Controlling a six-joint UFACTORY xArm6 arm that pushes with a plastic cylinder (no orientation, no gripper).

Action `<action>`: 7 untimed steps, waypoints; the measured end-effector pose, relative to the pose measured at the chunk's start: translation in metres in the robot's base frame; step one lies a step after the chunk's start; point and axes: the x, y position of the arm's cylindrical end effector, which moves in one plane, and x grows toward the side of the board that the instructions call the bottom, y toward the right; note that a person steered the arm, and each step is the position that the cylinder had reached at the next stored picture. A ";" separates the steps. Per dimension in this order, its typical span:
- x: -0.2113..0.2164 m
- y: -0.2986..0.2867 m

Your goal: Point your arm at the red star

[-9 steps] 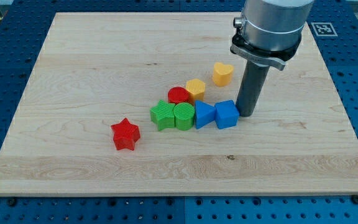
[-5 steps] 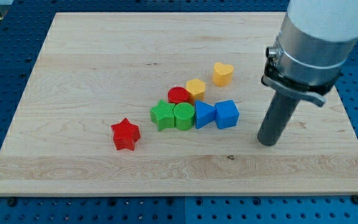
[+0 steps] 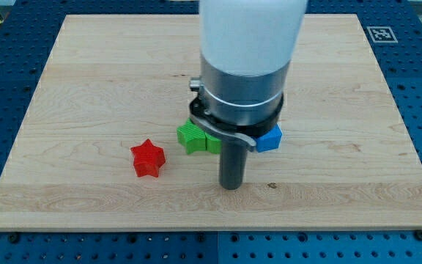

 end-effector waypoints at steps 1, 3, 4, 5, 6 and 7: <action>0.000 -0.019; 0.000 -0.054; 0.000 -0.073; 0.000 -0.089; -0.008 -0.093; -0.030 -0.093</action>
